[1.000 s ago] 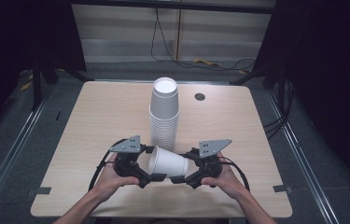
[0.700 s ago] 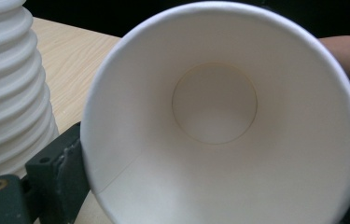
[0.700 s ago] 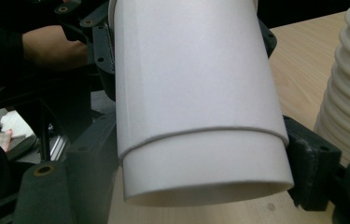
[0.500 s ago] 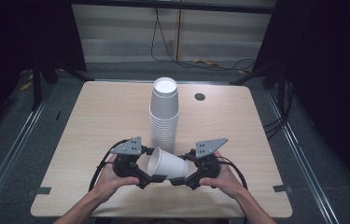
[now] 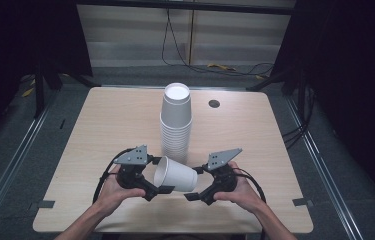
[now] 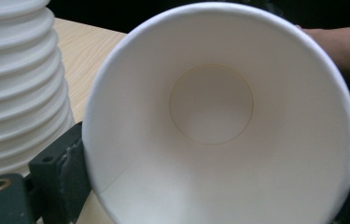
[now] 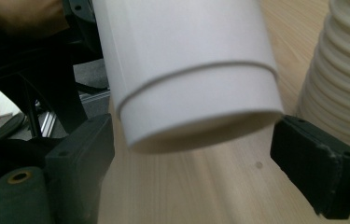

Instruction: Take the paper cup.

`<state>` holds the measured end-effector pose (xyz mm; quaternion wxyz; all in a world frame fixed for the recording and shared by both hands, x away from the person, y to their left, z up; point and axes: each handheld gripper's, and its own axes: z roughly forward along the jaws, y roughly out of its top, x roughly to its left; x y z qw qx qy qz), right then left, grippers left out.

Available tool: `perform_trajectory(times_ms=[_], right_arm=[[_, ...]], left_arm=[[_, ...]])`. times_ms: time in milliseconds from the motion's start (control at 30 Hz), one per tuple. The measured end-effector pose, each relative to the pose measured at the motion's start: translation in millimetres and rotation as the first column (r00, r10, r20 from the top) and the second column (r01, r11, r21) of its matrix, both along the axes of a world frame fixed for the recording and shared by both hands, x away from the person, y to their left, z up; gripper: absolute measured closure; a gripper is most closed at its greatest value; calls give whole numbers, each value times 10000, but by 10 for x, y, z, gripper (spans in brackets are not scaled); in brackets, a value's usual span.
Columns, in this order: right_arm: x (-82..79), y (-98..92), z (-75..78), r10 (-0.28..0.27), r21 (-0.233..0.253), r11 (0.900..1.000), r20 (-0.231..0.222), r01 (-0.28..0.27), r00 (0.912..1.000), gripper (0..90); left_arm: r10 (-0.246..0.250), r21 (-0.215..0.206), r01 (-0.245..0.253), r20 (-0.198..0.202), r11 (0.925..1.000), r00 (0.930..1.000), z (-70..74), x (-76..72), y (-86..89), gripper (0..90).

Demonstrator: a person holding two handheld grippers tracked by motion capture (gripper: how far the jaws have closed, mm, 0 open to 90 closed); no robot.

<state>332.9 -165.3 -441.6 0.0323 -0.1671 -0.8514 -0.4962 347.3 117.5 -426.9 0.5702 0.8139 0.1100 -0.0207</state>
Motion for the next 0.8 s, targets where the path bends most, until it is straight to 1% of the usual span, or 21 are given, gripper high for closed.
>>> perform_trajectory(times_ms=[67,100,133,167,200,300,333,400,433,500,567,600,633,667,700,767,800], right_arm=[[5,-40,8,-258,-19,9997,-5,258,9997,137],[9,-58,9,-391,-91,9992,12,391,9992,137],[12,-73,9,-474,-227,9986,4,474,9989,137],[13,-86,7,-491,-394,9980,32,492,9988,138],[13,-99,4,-502,-456,9977,28,503,9987,135],[9,-119,-5,-519,-483,9975,30,520,9986,137],[8,-129,-13,-599,-733,9955,66,602,9982,137],[6,-148,2,-694,-904,9934,137,703,9975,137],[9,-170,13,-805,-796,9935,185,818,9966,137],[18,-198,28,-1006,-829,9913,214,1020,9947,137],[24,-230,37,-1243,-861,9883,196,1255,9921,137],[28,-246,35,-1291,-801,9882,195,1302,9914,137],[30,-262,35,-1389,-784,9871,173,1398,9902,137],[31,-277,35,-1435,-723,9869,166,1443,9895,138],[30,-292,31,-1532,-694,9856,184,1541,9880,141],[41,-326,19,-1836,-714,9804,63,1836,9830,139],[47,-341,12,-1905,-690,9793,26,1902,9817,141]], left_arm=[[31,17,-31,-32,10000,10000,3,3,23,78],[31,17,-31,-32,10000,10000,3,3,23,78],[60,13,-60,-143,10000,9999,-5,12,33,78],[39,83,-38,-163,10000,9999,-10,7,30,78],[21,156,-19,-124,9999,9999,-15,2,25,78],[19,227,-16,-121,9997,9999,-22,7,25,78],[111,207,-108,-115,9997,9999,-22,9,34,78],[205,259,-203,-95,9995,9997,-17,15,58,78],[247,259,-243,-148,9994,9996,-15,15,68,78],[293,443,-281,-262,9986,9992,-18,21,87,78],[387,623,-369,-279,9974,9989,-27,14,96,78],[443,693,-424,-256,9967,9987,-31,17,101,78],[496,770,-467,-350,9959,9982,-32,16,108,78],[496,828,-469,-313,9955,9983,-33,22,115,78],[549,875,-520,-302,9948,9980,-32,22,122,79],[644,873,-613,-329,9943,9974,-25,29,139,79],[682,894,-649,-340,9939,9971,-19,26,147,79]])
